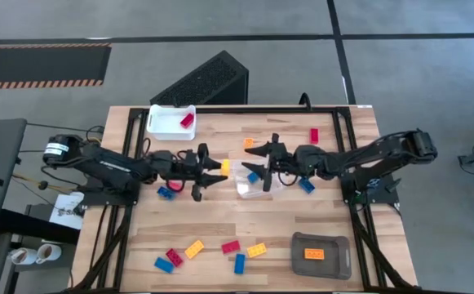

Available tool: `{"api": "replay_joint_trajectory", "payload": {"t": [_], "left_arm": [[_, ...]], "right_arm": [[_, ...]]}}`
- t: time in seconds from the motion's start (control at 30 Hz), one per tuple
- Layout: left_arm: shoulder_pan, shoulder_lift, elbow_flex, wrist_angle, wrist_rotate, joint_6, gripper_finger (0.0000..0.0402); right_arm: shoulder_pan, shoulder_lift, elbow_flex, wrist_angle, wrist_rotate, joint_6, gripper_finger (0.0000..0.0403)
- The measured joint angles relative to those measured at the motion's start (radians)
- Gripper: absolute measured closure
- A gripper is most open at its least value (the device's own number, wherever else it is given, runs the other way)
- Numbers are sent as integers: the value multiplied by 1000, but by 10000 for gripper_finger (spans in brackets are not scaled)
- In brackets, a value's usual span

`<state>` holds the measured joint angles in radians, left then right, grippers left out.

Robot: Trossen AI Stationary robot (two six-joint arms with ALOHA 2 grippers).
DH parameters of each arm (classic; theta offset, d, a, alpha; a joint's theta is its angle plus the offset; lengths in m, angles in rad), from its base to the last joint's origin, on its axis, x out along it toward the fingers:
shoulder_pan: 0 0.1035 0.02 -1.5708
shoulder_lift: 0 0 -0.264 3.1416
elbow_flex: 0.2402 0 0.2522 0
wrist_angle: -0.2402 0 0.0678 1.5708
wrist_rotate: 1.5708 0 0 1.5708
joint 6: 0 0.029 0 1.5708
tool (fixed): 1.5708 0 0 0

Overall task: Sort & place blocks by color
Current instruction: Put the yellow game piece into the black bin

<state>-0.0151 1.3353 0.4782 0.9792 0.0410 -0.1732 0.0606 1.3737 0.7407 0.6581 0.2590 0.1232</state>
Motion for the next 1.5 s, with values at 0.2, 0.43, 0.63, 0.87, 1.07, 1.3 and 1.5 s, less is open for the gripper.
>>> {"api": "replay_joint_trajectory", "payload": {"t": [0.2,0.43,0.63,0.87,1.07,1.3,1.5], "left_arm": [[-5,28,-2,-1,-22,-10,299],[-5,49,-1,25,-46,-31,299],[-5,68,-1,34,-47,-38,299],[-5,68,-1,35,-11,-45,299],[-5,68,-1,22,1,-48,299],[-5,68,-1,19,-11,-59,299],[-5,68,0,5,-68,-122,218]], "right_arm": [[0,80,1,136,-42,5,143],[1,140,25,203,-105,60,104],[12,195,85,189,-103,75,55],[10,272,140,187,-105,87,34],[9,283,154,188,-106,81,96],[9,282,154,180,-107,80,232],[3,275,153,152,-142,43,264]]}}
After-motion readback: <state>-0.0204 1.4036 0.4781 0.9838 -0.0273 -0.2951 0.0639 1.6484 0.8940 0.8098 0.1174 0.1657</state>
